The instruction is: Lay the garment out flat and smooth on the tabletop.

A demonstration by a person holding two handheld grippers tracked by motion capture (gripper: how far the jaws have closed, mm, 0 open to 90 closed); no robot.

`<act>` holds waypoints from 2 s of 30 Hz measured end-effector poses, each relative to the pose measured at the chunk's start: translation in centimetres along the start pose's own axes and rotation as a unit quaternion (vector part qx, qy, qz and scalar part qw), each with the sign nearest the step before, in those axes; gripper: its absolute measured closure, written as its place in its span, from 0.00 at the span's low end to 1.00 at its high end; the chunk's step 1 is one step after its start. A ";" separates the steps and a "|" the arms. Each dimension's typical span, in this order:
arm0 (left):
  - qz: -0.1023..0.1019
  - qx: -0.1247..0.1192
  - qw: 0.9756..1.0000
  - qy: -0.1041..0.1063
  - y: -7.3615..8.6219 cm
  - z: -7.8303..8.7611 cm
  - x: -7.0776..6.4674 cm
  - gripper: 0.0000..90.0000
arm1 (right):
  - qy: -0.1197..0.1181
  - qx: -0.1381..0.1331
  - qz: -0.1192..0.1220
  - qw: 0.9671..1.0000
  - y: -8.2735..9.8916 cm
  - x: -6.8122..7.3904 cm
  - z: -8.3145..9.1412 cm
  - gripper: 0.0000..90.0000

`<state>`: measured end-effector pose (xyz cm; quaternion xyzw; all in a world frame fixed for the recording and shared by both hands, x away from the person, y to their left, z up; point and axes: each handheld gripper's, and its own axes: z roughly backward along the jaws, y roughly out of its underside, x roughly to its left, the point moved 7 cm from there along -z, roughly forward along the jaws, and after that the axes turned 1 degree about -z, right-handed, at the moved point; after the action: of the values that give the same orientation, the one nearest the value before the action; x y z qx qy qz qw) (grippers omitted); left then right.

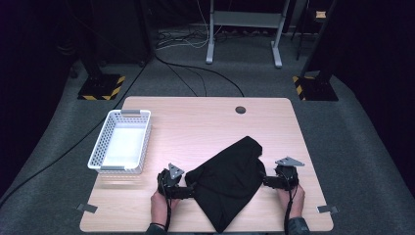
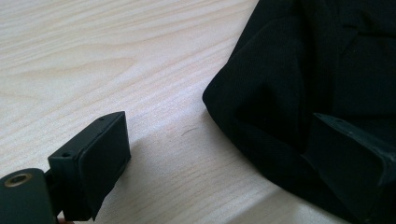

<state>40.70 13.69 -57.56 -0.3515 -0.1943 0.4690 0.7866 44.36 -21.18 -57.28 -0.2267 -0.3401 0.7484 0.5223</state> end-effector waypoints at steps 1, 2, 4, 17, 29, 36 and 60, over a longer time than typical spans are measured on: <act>0.000 0.000 1.000 0.000 0.0 0.0 0.0 0.08 | 0.002 0.000 0.000 1.000 0.0 0.1 0.0 0.16; -0.001 0.001 1.000 0.000 0.0 0.0 0.0 0.08 | 0.004 -0.001 0.002 1.000 0.1 0.1 0.1 0.17; -0.001 0.001 1.000 0.000 0.0 0.0 0.0 0.08 | 0.005 -0.003 0.008 1.000 0.0 0.4 0.1 0.17; 0.002 0.000 1.000 0.000 1.3 1.4 1.1 0.08 | -0.014 0.001 0.015 1.000 0.1 2.1 0.1 0.17; 0.010 0.001 1.000 -0.010 2.4 2.6 2.3 0.08 | -0.036 0.003 0.033 0.999 0.0 4.1 -0.2 0.16; 0.001 -0.003 1.000 -0.018 2.5 2.8 2.2 0.08 | -0.044 0.003 0.038 0.998 0.0 4.2 -0.2 0.16; -0.022 -0.068 0.997 0.039 -2.8 6.5 -1.5 0.06 | -0.051 0.003 0.044 0.998 -0.1 4.4 -0.3 0.16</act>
<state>37.52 13.96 -51.02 -0.4179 -0.2028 0.4229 0.7780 43.12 -16.99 -57.34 -0.2014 -0.3541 0.7822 0.4714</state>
